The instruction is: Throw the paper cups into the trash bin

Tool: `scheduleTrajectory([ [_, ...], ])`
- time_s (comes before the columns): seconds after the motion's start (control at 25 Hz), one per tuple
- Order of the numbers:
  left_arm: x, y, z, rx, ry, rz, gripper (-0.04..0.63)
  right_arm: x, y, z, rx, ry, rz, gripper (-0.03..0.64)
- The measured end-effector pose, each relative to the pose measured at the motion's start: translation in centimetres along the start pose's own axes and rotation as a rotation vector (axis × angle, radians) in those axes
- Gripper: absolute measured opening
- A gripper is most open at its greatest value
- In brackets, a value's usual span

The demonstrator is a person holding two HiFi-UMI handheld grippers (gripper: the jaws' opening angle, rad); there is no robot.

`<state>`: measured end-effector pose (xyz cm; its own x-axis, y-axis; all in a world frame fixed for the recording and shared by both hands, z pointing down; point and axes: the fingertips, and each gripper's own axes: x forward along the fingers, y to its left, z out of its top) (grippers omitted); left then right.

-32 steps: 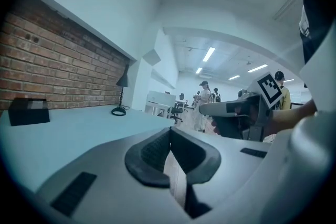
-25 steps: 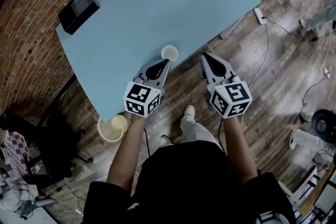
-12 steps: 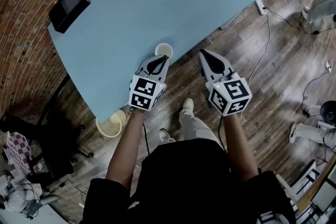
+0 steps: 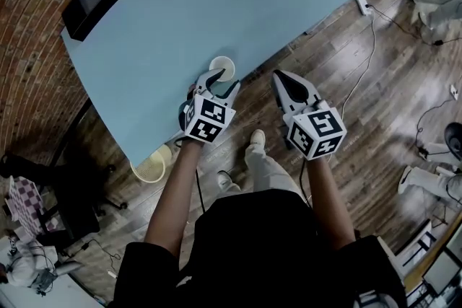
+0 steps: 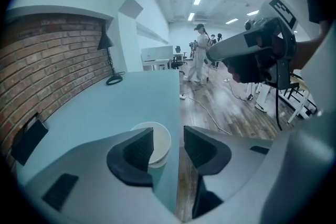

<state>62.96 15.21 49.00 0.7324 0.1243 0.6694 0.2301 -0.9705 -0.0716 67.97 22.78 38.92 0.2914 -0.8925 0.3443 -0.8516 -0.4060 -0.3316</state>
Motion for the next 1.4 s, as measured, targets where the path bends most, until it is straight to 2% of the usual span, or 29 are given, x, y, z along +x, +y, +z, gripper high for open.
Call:
scheduleTrajectory([
  [0.4, 2.1, 0.2, -1.6, 0.172, 0.17, 0.055, 0.186, 0.6, -1.5, -0.1, 0.005, 0.014, 0.023, 0.005],
  [0.48, 2.4, 0.0, -1.6, 0.177, 0.187, 0.053, 0.176, 0.5, -1.6, -0.2, 0.008, 0.01, 0.035, 0.005],
  [0.68, 2.5, -0.1, -1.5, 0.186, 0.208, 0.057, 0.093, 0.5, -1.9, -0.1, 0.018, 0.011, 0.045, 0.005],
  [0.84, 2.1, 0.1, -1.4, 0.211, 0.214, 0.072, 0.058, 0.7, -1.6, 0.2, 0.013, 0.01, 0.052, 0.005],
  [1.4, 0.8, -0.8, -1.5, 0.179, 0.204, 0.087, 0.034, 0.6, -0.5, 0.3, -0.008, 0.009, 0.096, 0.005],
])
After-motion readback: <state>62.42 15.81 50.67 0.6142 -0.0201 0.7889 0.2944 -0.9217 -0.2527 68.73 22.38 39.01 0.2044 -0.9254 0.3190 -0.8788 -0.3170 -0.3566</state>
